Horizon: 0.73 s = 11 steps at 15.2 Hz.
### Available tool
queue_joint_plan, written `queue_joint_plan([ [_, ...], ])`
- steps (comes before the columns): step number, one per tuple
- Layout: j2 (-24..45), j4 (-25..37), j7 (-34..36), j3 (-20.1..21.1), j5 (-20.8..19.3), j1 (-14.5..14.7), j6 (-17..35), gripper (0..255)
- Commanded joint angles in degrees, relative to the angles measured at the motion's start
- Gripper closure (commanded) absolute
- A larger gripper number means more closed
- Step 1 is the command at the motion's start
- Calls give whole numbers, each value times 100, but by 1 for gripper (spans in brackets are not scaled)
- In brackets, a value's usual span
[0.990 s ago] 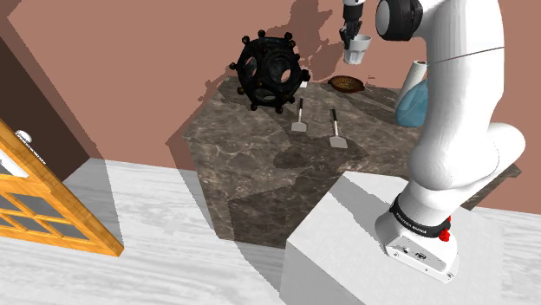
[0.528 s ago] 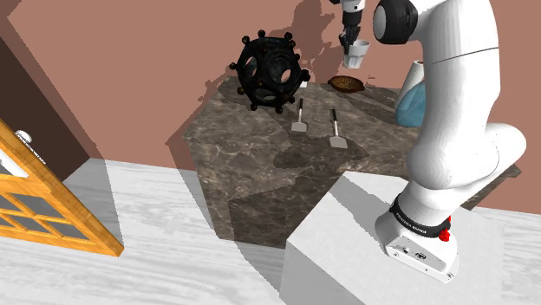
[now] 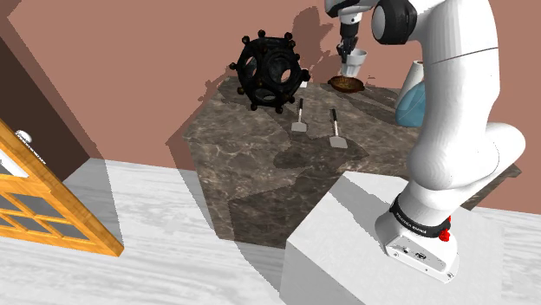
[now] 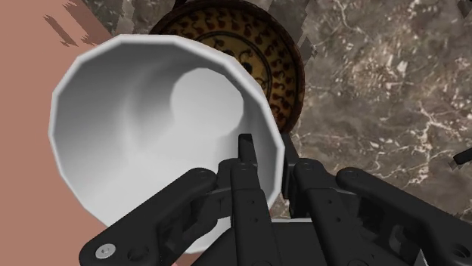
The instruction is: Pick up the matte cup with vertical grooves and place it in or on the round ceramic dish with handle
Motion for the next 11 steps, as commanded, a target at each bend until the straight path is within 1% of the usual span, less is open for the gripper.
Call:
queue_joint_plan([
  [1, 10, -137, 8, 4, 3, 13, 150, 255],
  [5, 65, -415, 24, 21, 19, 34, 475, 255],
  [11, 65, -415, 24, 21, 19, 34, 475, 255],
])
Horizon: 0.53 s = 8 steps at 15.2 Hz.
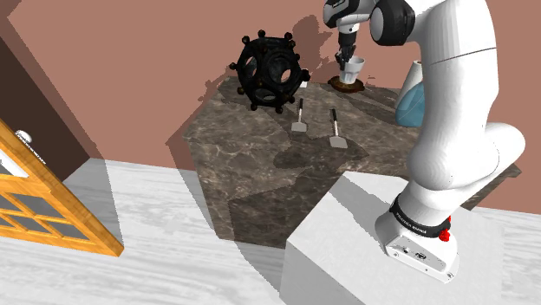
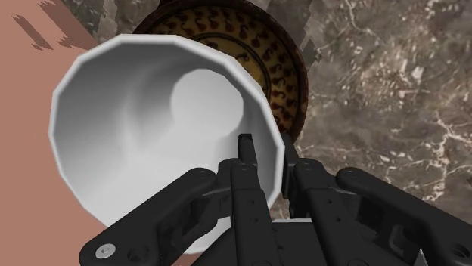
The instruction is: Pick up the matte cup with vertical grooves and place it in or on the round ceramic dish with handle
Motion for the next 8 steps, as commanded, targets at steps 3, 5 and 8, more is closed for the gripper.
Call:
queue_joint_plan([
  [3, -2, -1, 0, -1, 0, 0, 5, 0],
  [5, -3, -3, 0, -1, 0, 0, 5, 0],
  [8, -2, 0, 0, -1, 0, 0, 3, 0],
])
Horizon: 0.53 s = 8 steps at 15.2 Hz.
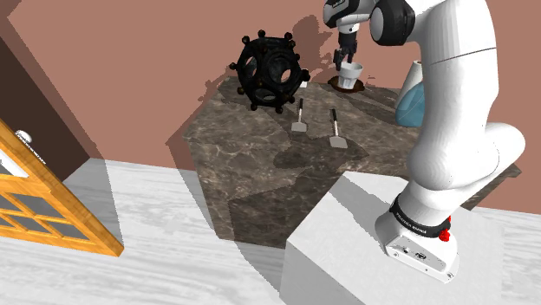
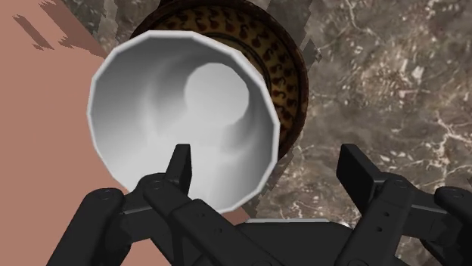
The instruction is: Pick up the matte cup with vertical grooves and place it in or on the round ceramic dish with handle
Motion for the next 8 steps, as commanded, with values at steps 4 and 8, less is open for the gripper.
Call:
queue_joint_plan([
  [4, -178, 448, 38, -32, -61, 42, -620, 0],
  [8, -178, 448, 38, -32, -61, 42, -620, 0],
])
